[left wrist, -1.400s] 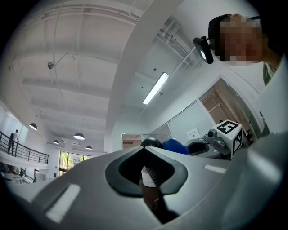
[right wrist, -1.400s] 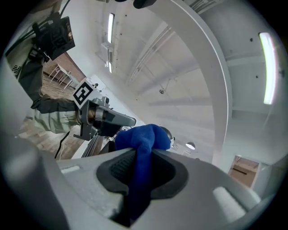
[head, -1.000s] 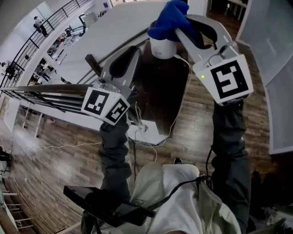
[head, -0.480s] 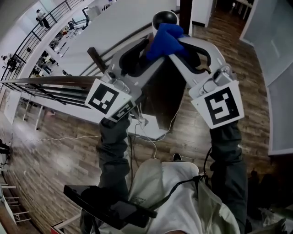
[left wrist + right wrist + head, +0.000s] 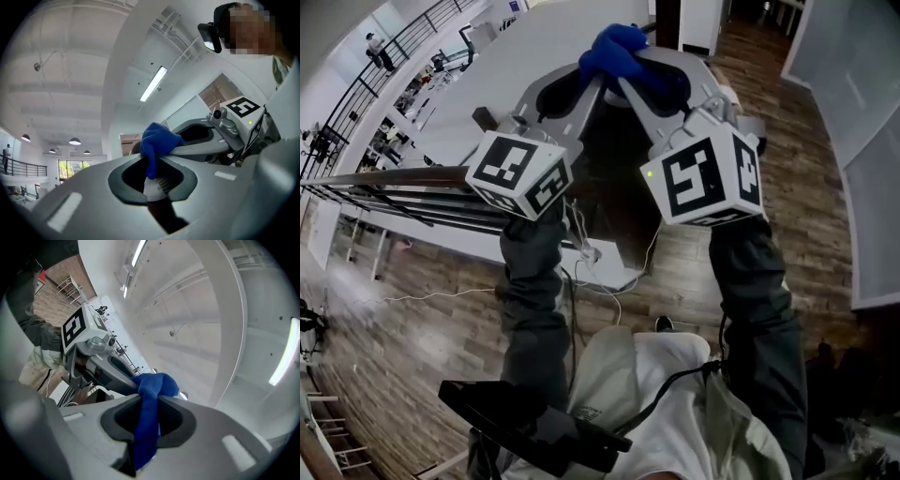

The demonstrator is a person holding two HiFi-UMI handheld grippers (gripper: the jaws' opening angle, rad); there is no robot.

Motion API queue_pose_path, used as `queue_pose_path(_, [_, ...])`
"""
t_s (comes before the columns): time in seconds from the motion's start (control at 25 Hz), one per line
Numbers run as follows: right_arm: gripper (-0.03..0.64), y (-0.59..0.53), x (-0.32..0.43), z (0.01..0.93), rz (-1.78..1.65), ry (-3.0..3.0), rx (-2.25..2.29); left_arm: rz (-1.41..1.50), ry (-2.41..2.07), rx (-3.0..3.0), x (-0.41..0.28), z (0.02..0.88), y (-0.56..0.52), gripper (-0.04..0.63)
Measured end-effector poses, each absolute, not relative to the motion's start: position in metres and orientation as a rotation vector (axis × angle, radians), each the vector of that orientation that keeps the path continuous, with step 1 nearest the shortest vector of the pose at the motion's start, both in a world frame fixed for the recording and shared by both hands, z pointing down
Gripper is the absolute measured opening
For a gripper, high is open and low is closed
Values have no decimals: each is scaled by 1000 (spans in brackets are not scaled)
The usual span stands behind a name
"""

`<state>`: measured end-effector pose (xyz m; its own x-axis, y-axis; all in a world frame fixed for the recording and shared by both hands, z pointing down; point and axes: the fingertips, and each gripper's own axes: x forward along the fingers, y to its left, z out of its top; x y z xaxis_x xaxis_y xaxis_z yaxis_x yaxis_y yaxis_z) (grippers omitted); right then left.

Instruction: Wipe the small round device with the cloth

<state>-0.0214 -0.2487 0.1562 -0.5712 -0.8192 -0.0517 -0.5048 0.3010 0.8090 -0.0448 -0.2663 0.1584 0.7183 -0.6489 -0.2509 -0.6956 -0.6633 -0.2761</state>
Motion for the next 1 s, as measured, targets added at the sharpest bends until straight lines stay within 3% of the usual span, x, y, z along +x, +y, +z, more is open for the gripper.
queue_pose_path(0.32, [75, -242, -22, 191, -1070, -2335, 1091, -8, 1041, -2488, -40, 184, -259, 31])
queue_pose_path(0.48, [75, -230, 4, 144, -1171, -2454, 1266, 236, 968, -2483, -39, 149, -231, 52])
queue_pose_path(0.68, [75, -273, 51, 108, -804, -2717, 1421, 332, 1104, -2453, -66, 124, -259, 66])
queue_pose_path(1.0, [75, -289, 32, 178, -545, -2779, 1254, 450, 1179, -2613, -86, 166, -275, 118])
